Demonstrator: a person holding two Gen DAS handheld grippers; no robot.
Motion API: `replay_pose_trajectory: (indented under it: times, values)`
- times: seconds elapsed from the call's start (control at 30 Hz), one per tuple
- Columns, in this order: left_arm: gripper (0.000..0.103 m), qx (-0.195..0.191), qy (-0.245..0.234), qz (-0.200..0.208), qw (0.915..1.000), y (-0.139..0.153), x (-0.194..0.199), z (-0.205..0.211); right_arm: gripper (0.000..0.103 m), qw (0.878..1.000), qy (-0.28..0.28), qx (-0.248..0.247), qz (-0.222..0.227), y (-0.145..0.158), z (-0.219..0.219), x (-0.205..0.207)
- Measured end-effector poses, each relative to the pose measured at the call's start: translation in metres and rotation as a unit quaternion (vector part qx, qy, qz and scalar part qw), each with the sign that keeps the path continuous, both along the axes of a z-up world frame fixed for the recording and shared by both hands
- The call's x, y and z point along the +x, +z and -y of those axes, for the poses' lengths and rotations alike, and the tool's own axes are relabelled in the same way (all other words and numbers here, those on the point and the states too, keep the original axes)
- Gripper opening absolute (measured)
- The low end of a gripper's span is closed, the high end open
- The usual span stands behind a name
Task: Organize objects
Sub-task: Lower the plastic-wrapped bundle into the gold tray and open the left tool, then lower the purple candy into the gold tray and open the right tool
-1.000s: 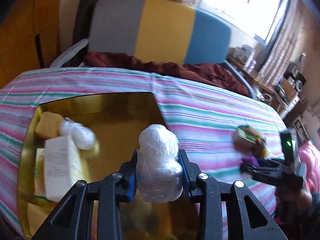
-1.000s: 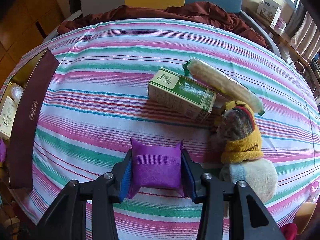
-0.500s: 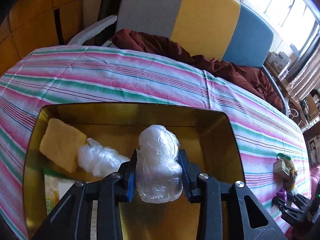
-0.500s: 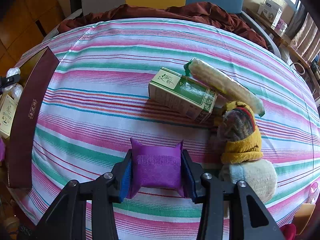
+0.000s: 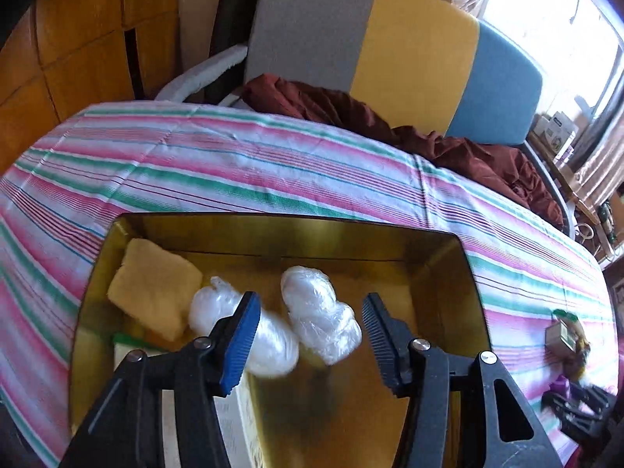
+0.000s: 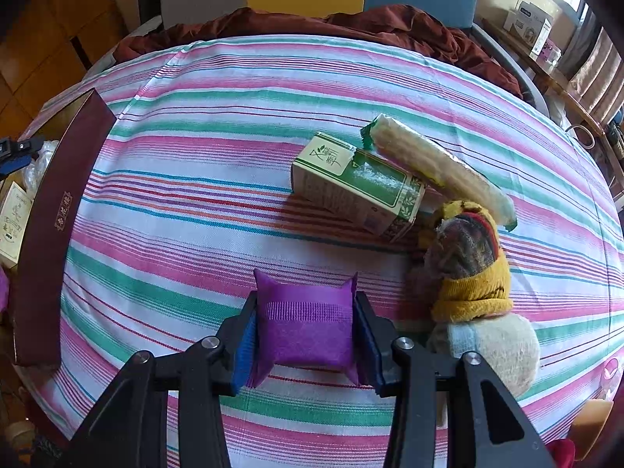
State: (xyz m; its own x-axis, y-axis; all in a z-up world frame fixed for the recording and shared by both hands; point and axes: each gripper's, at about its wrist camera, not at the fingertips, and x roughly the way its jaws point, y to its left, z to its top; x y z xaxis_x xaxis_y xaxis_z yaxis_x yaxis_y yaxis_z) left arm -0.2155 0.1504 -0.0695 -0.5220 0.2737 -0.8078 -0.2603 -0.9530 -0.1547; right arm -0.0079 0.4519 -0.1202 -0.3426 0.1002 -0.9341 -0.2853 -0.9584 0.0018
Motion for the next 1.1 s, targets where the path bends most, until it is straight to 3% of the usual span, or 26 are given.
replay_pose_trajectory:
  times: [0.23,0.53,0.8,0.97,1.1]
  values:
    - [0.058,0.014,-0.036,-0.057,0.9976,0.028,0.084,0.020,0.045,1.000,0.001,0.007,0.000,0.000,0.000,0.001]
    - [0.060,0.007,-0.023,-0.102,0.9945,0.043,0.146,0.060,0.045,1.000,0.006,0.015,-0.007,0.004,0.016,0.003]
    - [0.060,0.003,-0.012,-0.109,0.9940,0.041,0.167,0.087,0.045,0.995,0.063,-0.009,-0.073,0.053,0.081,-0.011]
    - [0.060,0.018,-0.001,-0.101,0.9947,0.036,0.170,0.101,0.045,0.984,0.130,-0.027,-0.118,0.091,0.141,-0.030]
    - [0.060,0.025,0.008,-0.096,0.9951,0.032,0.171,0.113,0.045,0.975,0.181,-0.033,-0.125,0.102,0.189,-0.048]
